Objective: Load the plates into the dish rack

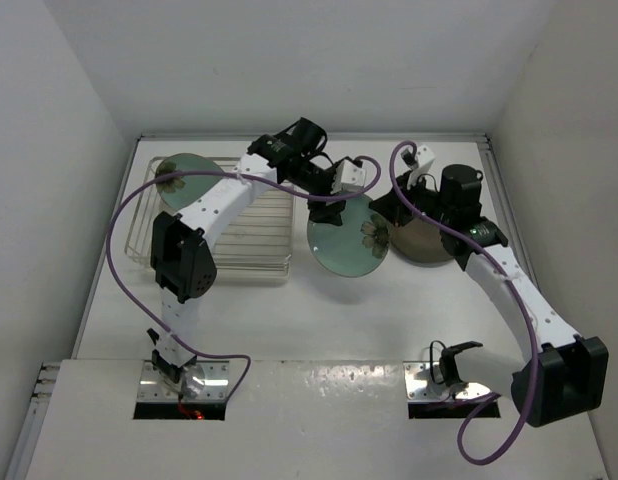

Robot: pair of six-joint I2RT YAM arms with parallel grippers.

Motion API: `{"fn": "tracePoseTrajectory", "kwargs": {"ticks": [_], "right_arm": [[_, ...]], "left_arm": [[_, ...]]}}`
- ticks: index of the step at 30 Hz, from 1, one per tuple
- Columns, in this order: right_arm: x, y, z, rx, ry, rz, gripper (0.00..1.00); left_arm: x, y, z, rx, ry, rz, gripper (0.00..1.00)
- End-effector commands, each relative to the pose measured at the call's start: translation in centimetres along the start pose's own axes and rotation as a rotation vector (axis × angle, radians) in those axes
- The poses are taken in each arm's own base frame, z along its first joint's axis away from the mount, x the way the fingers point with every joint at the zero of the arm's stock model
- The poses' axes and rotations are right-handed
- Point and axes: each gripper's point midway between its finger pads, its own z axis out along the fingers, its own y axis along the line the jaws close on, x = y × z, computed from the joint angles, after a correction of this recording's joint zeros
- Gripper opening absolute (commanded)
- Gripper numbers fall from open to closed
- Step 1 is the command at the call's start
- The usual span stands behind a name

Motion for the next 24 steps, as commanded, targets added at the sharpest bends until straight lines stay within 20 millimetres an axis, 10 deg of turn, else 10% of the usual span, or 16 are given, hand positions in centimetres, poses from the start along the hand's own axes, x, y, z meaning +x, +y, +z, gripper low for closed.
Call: {"fn": "tracePoseTrajectory", "kwargs": {"ticks": [1, 4, 6, 8, 11, 16, 24], "right_arm": [[-5.7, 1.8, -0.8, -0.055, -0.189, -0.119, 0.0], [-5.8, 2.3, -0.6, -0.08, -0.194, -0.113, 0.0], [-5.9, 2.2, -0.6, -0.076, -0.201, -0.112, 0.0], [-6.0, 2.1, -0.7, -0.074, -0.201, -0.118, 0.0], [-6.0, 2.2, -0.8, -0.076, -0.197, -0.127, 0.0], [-7.0, 2.1, -1.9, -0.035, -0.231, -0.146, 1.0], [-7.9, 0.8, -3.3, 0.086, -0.292, -0.197, 1.0]], "left_arm": [[-2.6, -1.6, -0.2, 0.061, -0.102, 0.017, 0.78], [-2.6, -1.8, 0.5, 0.078, -0.108, 0.016, 0.59], [-3.0, -1.6, 0.3, 0.071, -0.113, 0.025, 0.14], [-3.5, -0.8, -0.2, 0.037, -0.101, 0.024, 0.0], [-3.9, 0.6, -1.4, -0.023, -0.084, 0.039, 0.0], [-6.9, 2.3, -8.7, -0.179, -0.044, 0.207, 0.0], [-9.0, 1.9, -23.9, -0.466, 0.049, 0.374, 0.0]]}}
